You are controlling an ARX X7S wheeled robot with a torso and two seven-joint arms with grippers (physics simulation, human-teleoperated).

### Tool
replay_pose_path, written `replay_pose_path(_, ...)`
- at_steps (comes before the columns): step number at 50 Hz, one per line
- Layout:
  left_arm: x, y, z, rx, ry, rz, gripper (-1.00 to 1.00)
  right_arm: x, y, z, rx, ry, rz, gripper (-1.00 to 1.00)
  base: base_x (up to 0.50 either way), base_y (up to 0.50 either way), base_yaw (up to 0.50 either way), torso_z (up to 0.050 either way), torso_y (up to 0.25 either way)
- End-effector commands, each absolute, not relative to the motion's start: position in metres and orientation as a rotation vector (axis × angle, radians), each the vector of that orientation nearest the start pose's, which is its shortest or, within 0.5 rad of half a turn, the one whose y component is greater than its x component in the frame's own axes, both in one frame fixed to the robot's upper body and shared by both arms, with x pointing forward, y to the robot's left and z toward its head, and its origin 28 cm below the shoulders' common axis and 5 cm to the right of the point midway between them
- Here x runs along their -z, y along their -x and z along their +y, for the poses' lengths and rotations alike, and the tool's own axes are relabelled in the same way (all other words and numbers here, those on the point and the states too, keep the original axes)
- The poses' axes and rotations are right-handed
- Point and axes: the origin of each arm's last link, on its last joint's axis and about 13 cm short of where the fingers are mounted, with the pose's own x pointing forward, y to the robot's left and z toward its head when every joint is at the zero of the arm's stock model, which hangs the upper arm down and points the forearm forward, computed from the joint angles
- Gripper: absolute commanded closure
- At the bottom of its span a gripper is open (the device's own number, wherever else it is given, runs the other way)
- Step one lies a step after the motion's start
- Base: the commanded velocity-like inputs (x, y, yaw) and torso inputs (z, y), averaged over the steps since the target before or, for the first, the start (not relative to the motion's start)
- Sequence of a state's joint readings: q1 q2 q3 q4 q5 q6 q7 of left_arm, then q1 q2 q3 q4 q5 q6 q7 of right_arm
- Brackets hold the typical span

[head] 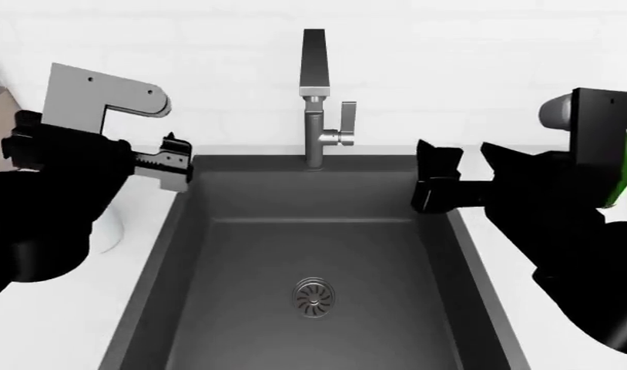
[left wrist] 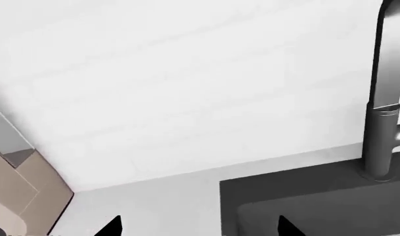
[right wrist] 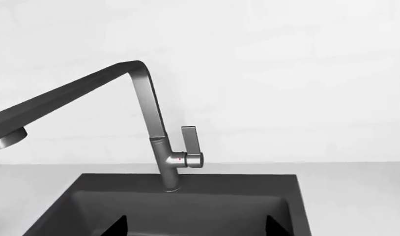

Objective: Pick the cup and bowl from the sink and place them on the counter for drying.

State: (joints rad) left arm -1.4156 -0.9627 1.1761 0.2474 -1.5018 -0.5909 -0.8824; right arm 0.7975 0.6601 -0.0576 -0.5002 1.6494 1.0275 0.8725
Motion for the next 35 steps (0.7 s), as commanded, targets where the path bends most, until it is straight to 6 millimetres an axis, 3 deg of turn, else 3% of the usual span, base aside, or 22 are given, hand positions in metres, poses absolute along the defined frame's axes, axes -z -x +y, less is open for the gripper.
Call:
replay_pose_path(1,-0.281,-0.261,0.256,0.032,-0.155,0.148,-1.0,-0.27,-0.23,-0.139,-0.212,-0.13,0.11,-1.0,0.0,0.0,0.0,0.0,0.0)
replay_pose_path(10,-0.289,-0.25,0.251,0.073,-0.167,0.119,-1.0,-0.288,-0.25,-0.143,-0.203,-0.074,0.1,-1.0,0.0,0.0,0.0,0.0,0.0)
replay_pose_path(23,-0.315,-0.253,0.251,0.087,-0.172,0.069,-1.0,-0.312,-0.267,-0.133,-0.227,-0.049,0.084,-1.0,0.0,0.0,0.0,0.0,0.0)
replay_pose_path(35,-0.329,-0.255,0.248,0.106,-0.192,0.036,-1.0,-0.323,-0.263,-0.131,-0.236,-0.041,0.035,-1.0,0.0,0.0,0.0,0.0,0.0)
